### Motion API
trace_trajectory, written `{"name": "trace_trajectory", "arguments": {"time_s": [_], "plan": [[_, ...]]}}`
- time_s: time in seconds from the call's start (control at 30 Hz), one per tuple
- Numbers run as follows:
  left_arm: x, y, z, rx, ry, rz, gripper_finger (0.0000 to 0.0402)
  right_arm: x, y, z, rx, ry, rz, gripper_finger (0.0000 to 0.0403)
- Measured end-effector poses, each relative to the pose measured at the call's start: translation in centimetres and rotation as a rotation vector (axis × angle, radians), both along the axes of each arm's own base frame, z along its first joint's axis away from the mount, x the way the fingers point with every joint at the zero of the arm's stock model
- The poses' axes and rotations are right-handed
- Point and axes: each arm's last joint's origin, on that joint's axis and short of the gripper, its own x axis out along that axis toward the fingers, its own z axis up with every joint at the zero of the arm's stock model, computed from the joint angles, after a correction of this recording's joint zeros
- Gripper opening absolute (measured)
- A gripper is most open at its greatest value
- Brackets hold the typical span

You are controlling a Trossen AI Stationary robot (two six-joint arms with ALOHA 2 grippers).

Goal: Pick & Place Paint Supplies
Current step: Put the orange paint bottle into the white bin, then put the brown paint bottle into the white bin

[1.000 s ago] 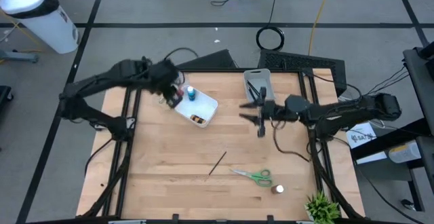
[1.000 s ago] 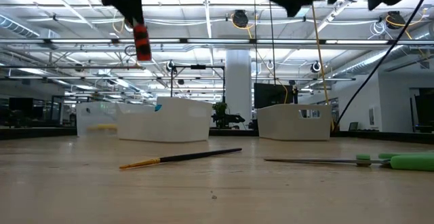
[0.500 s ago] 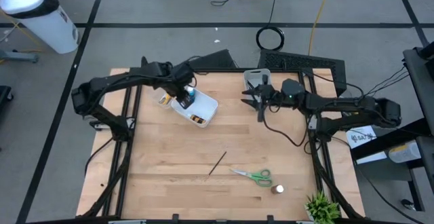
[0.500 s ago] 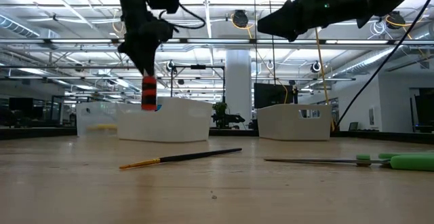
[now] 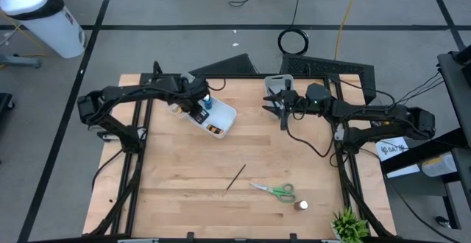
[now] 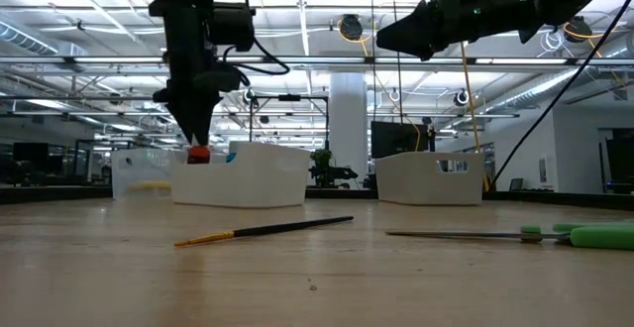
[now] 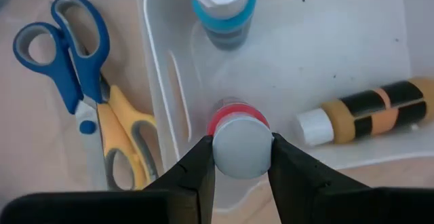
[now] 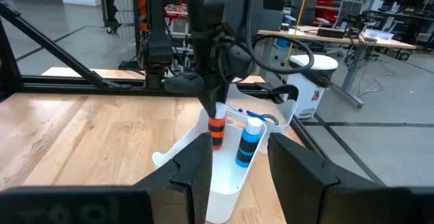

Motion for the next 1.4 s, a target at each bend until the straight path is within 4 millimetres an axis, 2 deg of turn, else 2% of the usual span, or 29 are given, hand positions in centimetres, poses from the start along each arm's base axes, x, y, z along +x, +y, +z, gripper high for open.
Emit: {"name": "trace_trajectory", "arguments": {"time_s": [0.27,0.3,0.5,0.6,0.7,0.83,0.93,1.03,1.2,1.3,1.4], "plan": [[-0.2,-0.1,-0.9,0.002,-0.007,0.023,0.0113,0.0,0.0,0.0,0.009,-0.001,0.001,0.013],[-0.2,-0.1,-0.9,0.002,-0.007,0.024,0.0123,0.0,0.1,0.0,0.01,-0.001,0.002,0.013],[-0.3,-0.2,-0.5,0.005,-0.025,0.033,0.0262,0.0,0.1,0.0,0.076,-0.01,0.018,0.013],[-0.7,-0.6,0.8,0.031,-0.085,0.022,0.0316,0.1,0.6,0.0,0.028,-0.006,0.123,0.0134],[-1.0,-1.3,2.6,0.081,-0.181,-0.023,0.0354,0.4,1.8,0.1,0.029,-0.013,0.269,0.0153],[-1.6,-2.9,5.7,0.172,-0.347,-0.125,0.0388,0.8,4.8,0.1,0.06,-0.008,0.431,0.0199],[-1.9,-4.6,7.5,0.272,-0.502,-0.258,0.0397,0.9,8.4,0.0,0.066,0.004,0.564,0.0243],[-1.9,-6.3,8.2,0.358,-0.675,-0.362,0.0392,0.6,12.6,0.1,0.079,0.068,0.618,0.0281],[-2.2,-8.5,6.7,0.39,-0.828,-0.451,0.0381,-2.0,18.7,-0.6,0.02,0.341,0.473,0.0296],[-2.0,-9.5,5.0,0.382,-0.883,-0.479,0.0379,-4.3,20.8,-1.6,0.044,0.459,0.358,0.0285],[-2.1,-10.1,3.4,0.355,-0.919,-0.472,0.0378,-6.7,22.0,-2.3,0.145,0.564,0.321,0.0271]]}}
